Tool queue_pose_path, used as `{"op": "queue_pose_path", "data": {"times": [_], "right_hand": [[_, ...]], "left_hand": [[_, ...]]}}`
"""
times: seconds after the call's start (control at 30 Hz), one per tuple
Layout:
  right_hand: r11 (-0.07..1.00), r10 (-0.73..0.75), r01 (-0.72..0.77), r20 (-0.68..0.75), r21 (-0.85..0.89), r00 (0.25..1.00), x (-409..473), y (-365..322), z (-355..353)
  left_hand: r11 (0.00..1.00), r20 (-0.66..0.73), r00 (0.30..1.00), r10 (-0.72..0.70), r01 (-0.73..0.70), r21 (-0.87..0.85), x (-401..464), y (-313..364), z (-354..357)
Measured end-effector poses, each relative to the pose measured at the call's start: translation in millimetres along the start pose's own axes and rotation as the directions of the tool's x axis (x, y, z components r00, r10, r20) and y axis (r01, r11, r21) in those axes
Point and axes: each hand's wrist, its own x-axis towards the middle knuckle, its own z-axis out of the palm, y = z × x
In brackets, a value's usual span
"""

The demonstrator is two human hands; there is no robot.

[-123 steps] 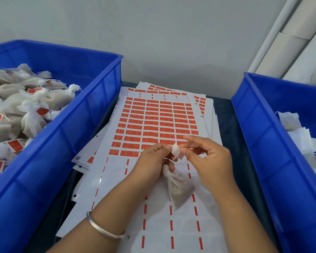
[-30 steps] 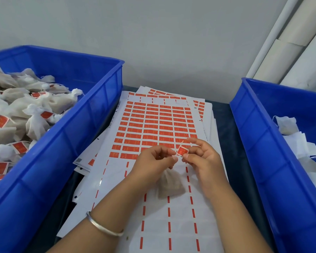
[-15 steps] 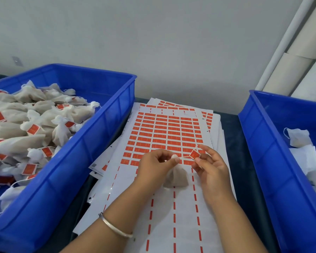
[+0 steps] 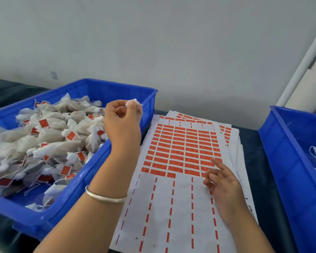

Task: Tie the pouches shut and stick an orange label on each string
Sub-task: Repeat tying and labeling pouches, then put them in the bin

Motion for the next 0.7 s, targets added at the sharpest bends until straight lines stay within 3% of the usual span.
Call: {"op": "queue_pose_path", "data": {"times": [0.23, 0.4, 0.5, 0.63, 0.7], "right_hand": [[0.924, -0.085, 0.134, 0.148, -0.359, 0.985, -6.8, 7.7, 9.2], [0.893, -0.119, 0.151, 0.101, -0.424, 0.988, -7.1, 7.2, 9.3], [0.755, -0.135, 0.22, 0.182, -0.617, 0.974, -9.3, 10.6, 15.7], [0.584, -0.087, 0.267, 0.269, -0.766, 0.959, -11.7, 13.1, 24.9], [0.536, -0.093, 0.267, 0.258, -0.801, 0.962, -12.2, 13.6, 25.0]], "left_hand": [[0.986, -0.174, 0.974, -0.148, 0.132, -0.103, 35.1, -22.4, -2.1], [0.975, -0.204, 0.953, -0.223, 0.216, -0.057, 45.8, -27.8, 2.0], [0.976, -0.119, 0.969, -0.217, 0.215, -0.034, 33.5, -34.5, 3.4], [0.985, 0.09, 0.987, -0.132, 0.12, 0.126, -3.6, -55.6, 4.8], [0.951, 0.208, 0.949, -0.235, 0.18, 0.253, -24.2, -71.9, 10.2]]}}
